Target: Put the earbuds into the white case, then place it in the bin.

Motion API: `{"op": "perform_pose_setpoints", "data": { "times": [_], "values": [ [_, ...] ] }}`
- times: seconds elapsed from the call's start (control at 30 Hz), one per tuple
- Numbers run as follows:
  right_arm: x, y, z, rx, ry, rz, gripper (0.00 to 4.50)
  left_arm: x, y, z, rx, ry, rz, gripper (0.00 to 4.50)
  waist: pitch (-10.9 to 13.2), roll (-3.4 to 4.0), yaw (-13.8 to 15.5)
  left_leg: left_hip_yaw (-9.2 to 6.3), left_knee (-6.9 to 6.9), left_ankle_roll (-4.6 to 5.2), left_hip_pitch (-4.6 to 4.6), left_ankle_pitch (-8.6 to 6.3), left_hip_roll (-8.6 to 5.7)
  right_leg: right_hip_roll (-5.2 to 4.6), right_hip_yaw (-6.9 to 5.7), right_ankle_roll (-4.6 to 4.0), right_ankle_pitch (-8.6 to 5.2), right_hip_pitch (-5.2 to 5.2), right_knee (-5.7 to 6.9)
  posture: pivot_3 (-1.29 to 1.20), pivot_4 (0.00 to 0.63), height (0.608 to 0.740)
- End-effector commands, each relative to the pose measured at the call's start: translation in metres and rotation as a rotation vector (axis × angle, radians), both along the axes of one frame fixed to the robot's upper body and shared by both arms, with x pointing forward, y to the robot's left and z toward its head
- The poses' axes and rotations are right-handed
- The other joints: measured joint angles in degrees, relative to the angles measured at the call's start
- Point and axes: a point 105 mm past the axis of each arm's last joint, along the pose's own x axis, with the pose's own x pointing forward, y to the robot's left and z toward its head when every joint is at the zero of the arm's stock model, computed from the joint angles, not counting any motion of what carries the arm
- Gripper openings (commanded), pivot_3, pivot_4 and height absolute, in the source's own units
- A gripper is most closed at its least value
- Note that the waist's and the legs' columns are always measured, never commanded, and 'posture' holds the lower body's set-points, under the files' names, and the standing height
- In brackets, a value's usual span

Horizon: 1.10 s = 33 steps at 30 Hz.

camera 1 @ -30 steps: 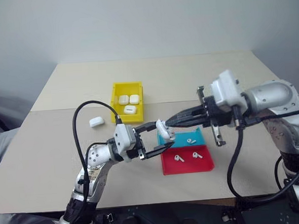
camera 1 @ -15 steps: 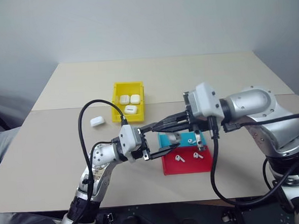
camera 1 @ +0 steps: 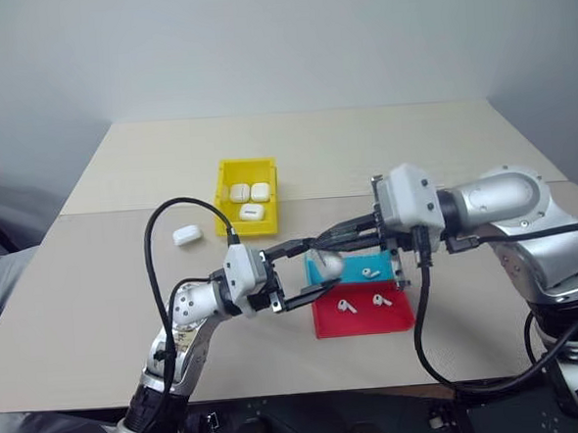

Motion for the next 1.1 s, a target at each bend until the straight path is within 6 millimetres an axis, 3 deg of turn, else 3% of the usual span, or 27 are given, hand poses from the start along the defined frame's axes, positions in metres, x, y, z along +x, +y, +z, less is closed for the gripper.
{"op": "perform_pose_setpoints", "data": {
  "times": [0.03, 0.1, 0.2, 0.27, 0.5, 0.57, 0.67, 0.9, 0.97, 1.1],
  "values": [
    [0.001, -0.011, 0.029, 0.102, -0.067, -0.047, 0.02, 0.022, 0.011, 0.018, -0.046, -0.071, 0.149, 2.79, 0.0, 0.0, 0.1, 0.0, 0.0, 0.0, 0.0, 0.0, 0.0, 0.0, -0.01, 0.0, 0.0, 0.0, 0.0, 0.0, 0.15, 0.74],
    [0.006, -0.017, 0.03, 0.115, -0.071, -0.096, 0.02, 0.044, 0.017, 0.022, -0.048, -0.105, 0.276, 2.79, 0.0, -0.01, 0.2, -0.01, 0.02, 0.0, 0.0, 0.0, -0.01, 0.0, -0.02, 0.0, 0.0, 0.01, 0.0, 0.0, 0.15, 0.74],
    [0.012, -0.025, 0.022, 0.127, -0.052, -0.16, 0.02, 0.096, 0.034, 0.028, -0.051, -0.104, 0.594, 2.79, 0.0, -0.03, 0.6, -0.02, 0.03, 0.0, 0.0, 0.0, -0.04, -0.01, -0.04, 0.02, 0.01, 0.03, -0.01, 0.0, 0.15, 0.74],
    [0.013, -0.028, 0.016, 0.131, -0.036, -0.186, 0.02, 0.121, 0.046, 0.03, -0.044, -0.101, 0.735, 2.79, 0.0, -0.05, 0.7, -0.03, 0.04, 0.01, -0.05, 0.0, -0.05, -0.02, -0.07, 0.04, 0.02, 0.0, -0.01, 0.0, 0.15, 0.74],
    [0.014, -0.032, 0.005, 0.135, -0.01, -0.251, 0.02, 0.17, 0.066, 0.034, -0.024, -0.064, 1.022, 2.79, 0.0, -0.07, 0.6, -0.03, 0.04, -0.01, -0.33, 0.02, -0.08, -0.04, -0.08, 0.05, 0.02, -0.26, -0.01, 0.0, 0.15, 0.74],
    [0.015, -0.032, 0.002, 0.129, -0.007, -0.264, 0.0, 0.181, 0.068, 0.03, 0.003, -0.009, 1.073, 3.51, 0.0, -0.09, 0.6, -0.03, 0.06, -0.01, -0.33, 0.02, -0.09, -0.04, -0.1, 0.06, 0.03, -0.26, -0.01, 0.0, 0.15, 0.74],
    [0.016, -0.034, -0.002, 0.113, -0.006, -0.283, 0.0, 0.187, 0.067, 0.032, -0.007, 0.007, 1.099, 4.42, 0.0, -0.09, 0.6, -0.03, 0.04, -0.01, -0.33, 0.02, -0.1, -0.05, -0.1, 0.07, 0.03, -0.25, -0.02, 0.0, 0.15, 0.74],
    [0.018, -0.036, -0.006, 0.099, -0.005, -0.309, 0.0, 0.177, 0.057, 0.054, -0.079, -0.061, 1.023, 4.47, 0.0, -0.09, 0.2, -0.02, 0.03, -0.06, -0.37, 0.05, -0.1, -0.05, -0.1, 0.06, 0.03, -0.31, -0.01, 0.0, 0.15, 0.74],
    [0.018, -0.037, -0.007, 0.091, -0.005, -0.314, 0.0, 0.172, 0.054, 0.059, -0.091, 0.025, 0.922, 4.47, 0.0, -0.09, 0.2, -0.02, 0.03, -0.07, -0.37, 0.06, -0.1, -0.05, -0.1, 0.06, 0.03, -0.31, 0.0, 0.0, 0.15, 0.74],
    [0.018, -0.045, -0.015, 0.055, -0.016, -0.327, 0.0, 0.138, 0.052, 0.071, -0.129, 0.094, 0.686, 4.47, 0.0, -0.07, -0.1, -0.01, 0.01, -0.09, -0.39, 0.07, -0.08, -0.05, -0.09, 0.06, 0.03, -0.32, -0.02, 0.0, 0.15, 0.74]
  ]
}}
